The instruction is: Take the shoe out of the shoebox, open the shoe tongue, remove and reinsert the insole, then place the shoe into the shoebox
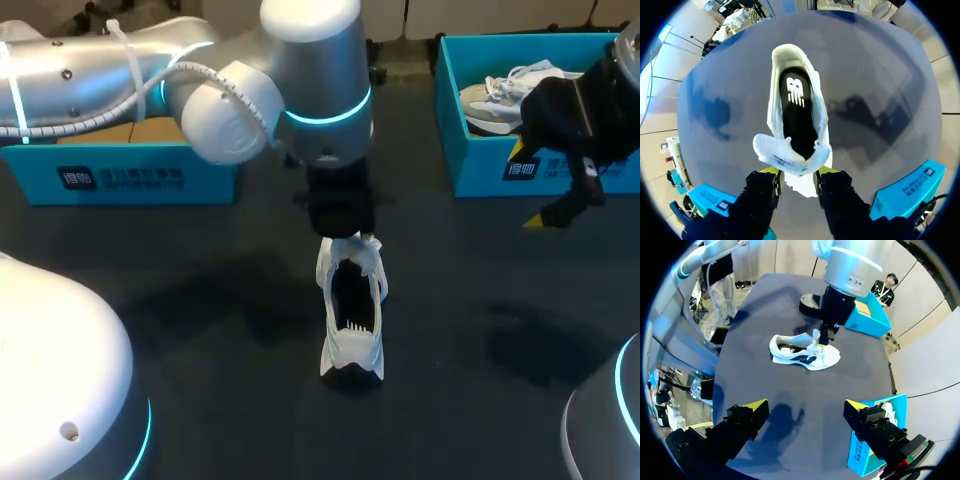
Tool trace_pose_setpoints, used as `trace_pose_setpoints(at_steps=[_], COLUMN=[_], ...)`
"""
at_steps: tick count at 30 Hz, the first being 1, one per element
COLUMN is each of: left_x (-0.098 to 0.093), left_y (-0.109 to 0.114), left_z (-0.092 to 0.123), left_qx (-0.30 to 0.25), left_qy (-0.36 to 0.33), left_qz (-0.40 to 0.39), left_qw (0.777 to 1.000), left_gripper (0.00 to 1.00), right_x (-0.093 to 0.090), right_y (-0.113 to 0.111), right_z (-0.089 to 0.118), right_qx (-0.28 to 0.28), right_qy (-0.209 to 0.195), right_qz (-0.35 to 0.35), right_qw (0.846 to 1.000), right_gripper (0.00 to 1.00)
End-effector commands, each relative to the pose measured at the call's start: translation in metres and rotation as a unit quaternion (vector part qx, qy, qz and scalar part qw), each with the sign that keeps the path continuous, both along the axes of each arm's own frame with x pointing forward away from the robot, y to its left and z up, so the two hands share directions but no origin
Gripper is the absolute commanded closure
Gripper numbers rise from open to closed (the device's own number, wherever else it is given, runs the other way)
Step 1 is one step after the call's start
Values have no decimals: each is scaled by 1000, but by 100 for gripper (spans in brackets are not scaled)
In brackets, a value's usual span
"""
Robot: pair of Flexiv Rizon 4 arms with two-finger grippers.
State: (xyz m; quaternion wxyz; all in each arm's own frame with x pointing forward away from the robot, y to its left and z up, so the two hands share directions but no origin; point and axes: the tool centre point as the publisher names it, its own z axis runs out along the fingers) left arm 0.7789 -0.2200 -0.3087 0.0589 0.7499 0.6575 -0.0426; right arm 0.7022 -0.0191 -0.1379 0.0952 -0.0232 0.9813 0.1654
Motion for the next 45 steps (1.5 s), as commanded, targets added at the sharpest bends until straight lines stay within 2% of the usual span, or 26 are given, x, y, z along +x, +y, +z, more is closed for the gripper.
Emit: trace_pose_setpoints(at_steps=[1,11,21,23,25,29,30,31,40,45], left_x=[-9,-27,-8,-8,-13,-20,-24,-26,-48,-46], left_y=[4,9,-4,-5,-7,-4,-1,0,10,10], left_z=[-6,-12,11,11,9,3,-1,-3,-20,-14], left_qx=[-6,-1,-11,-12,-13,-8,-7,-7,0,0], left_qy=[1,16,-3,-3,-1,7,12,16,40,38], left_qz=[-1,-1,3,2,0,-3,-3,-3,10,27], left_qw=[1000,1000,1000,1000,1000,1000,1000,1000,999,999], left_gripper=[66,64,64,66,75,76,92,100,98,95], right_x=[2,2,2,2,2,2,2,2,2,2], right_y=[2,2,2,2,2,2,2,2,2,2], right_z=[0,0,0,0,0,0,0,0,0,0], right_qx=[-2,-2,-2,-2,-2,-2,-2,-2,-2,-2], right_qy=[2,2,2,2,2,2,2,2,2,2], right_qz=[0,0,0,0,0,0,0,0,0,0], right_qw=[1000,1000,1000,1000,1000,1000,1000,1000,1000,1000], right_gripper=[0,0,0,0,0,0,0,0,0,0])
